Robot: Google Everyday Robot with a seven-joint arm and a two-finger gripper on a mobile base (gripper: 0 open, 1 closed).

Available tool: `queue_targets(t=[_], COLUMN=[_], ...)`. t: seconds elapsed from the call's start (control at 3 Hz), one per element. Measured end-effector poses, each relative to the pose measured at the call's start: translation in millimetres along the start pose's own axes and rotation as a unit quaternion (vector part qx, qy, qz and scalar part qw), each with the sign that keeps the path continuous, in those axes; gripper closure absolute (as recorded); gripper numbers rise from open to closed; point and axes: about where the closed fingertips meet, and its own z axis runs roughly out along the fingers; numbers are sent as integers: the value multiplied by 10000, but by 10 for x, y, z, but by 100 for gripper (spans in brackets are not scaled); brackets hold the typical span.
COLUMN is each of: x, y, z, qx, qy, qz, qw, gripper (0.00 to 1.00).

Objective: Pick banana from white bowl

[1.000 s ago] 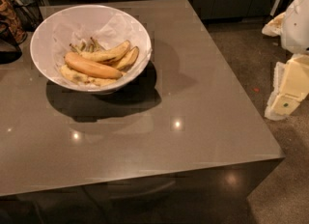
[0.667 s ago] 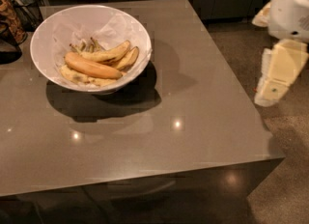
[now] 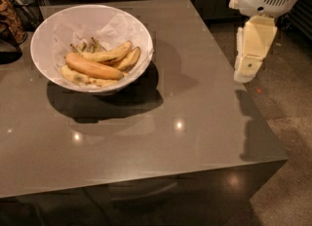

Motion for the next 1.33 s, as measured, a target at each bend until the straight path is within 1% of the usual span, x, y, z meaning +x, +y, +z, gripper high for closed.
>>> queue_targets(t=[0.33,0.67,1.0,1.33], x=[-56,-204,-589,-923], y=[-58,-131,-284,-412], z=[-1,-19,-145,-216], qx=[120,215,451,590], qy=[-79,-266,-389,-422], qz=[-17,-232,-645,-1047], qw=[9999,9991,9961,9919], gripper=[0,0,0,0])
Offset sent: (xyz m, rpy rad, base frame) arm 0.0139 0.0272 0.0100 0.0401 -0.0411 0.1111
